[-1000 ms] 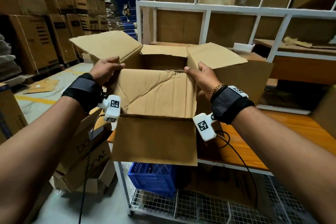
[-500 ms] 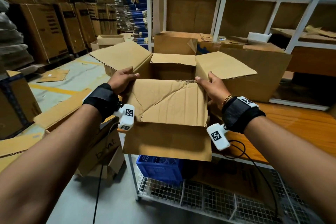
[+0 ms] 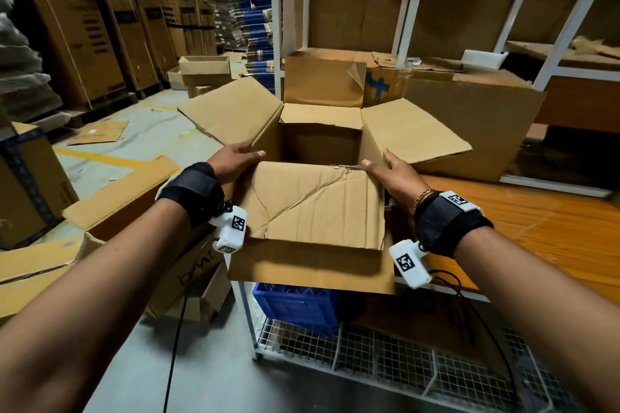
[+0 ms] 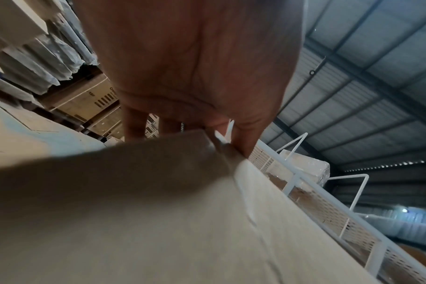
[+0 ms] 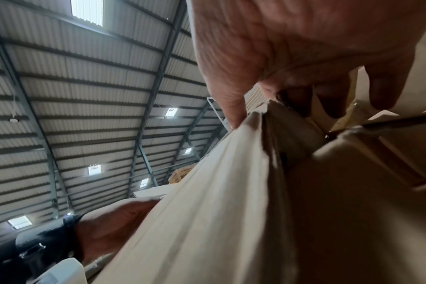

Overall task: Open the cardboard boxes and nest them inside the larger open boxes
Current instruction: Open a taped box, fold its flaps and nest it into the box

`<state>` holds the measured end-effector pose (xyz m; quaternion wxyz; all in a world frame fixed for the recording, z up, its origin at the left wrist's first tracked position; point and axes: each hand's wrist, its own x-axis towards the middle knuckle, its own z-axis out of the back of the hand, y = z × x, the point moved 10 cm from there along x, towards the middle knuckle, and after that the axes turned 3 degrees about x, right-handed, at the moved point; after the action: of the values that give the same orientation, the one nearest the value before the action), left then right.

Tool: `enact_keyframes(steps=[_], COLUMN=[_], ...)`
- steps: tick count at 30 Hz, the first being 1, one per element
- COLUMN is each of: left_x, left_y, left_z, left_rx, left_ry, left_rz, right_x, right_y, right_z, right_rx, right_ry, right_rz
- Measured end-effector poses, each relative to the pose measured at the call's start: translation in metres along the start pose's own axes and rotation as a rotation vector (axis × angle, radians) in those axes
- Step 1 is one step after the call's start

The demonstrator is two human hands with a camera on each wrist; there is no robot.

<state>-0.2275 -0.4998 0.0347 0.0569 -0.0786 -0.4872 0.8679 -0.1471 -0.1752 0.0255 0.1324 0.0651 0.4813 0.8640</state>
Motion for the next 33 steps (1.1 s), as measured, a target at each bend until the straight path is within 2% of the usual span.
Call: enact_keyframes(steps=[4,6,11,13,15,17,19,21,23,25,27,30,33], left_x=[-0.005,-0.009,-0.02,-0.024,-0.029,-0.037,-0.041,-0.036,-0.031,-0.03,-0.027,-0.02,-0.008], left_y=[0.026,0.036,0.045,0.044,0.035,0.012,-0.011,-0.028,-0.042,-0.059,-0.08,-0.113,-0.138], left_z=[-0.012,-0.018,-0.02,-0.013,0.002,0.022,0.034,0.032,0.016,-0.007,-0.028,-0.044,-0.049], left_rx=[0.171,0.277,0.355,0.499,0.766,1.005,1.084,1.003,0.753,0.464,0.321,0.35,0.467], left_ry=[0.009,0.02,0.063,0.07,0.022,-0.088,-0.163,-0.126,-0.013,0.104,0.171,0.167,0.118], left_rz=[0.046,0.053,0.102,0.14,0.17,0.188,0.181,0.134,0.074,0.008,-0.061,-0.166,-0.225], right_x=[-0.009,-0.013,-0.016,-0.017,-0.017,-0.016,-0.015,-0.014,-0.012,-0.004,0.009,0.031,0.059], right_y=[-0.025,-0.037,-0.06,-0.062,-0.058,-0.049,-0.033,-0.008,0.026,0.064,0.103,0.16,0.192], right_z=[-0.016,-0.017,0.009,0.027,0.05,0.072,0.094,0.115,0.128,0.129,0.116,0.078,0.032], right_rx=[-0.093,-0.15,-0.237,-0.266,-0.281,-0.258,-0.251,-0.299,-0.391,-0.505,-0.606,-0.607,-0.491], right_ry=[0.116,0.119,0.013,-0.054,-0.129,-0.184,-0.258,-0.335,-0.38,-0.385,-0.343,-0.203,-0.035], right_rz=[-0.065,-0.082,-0.145,-0.146,-0.151,-0.172,-0.171,-0.125,-0.047,0.042,0.127,0.246,0.284])
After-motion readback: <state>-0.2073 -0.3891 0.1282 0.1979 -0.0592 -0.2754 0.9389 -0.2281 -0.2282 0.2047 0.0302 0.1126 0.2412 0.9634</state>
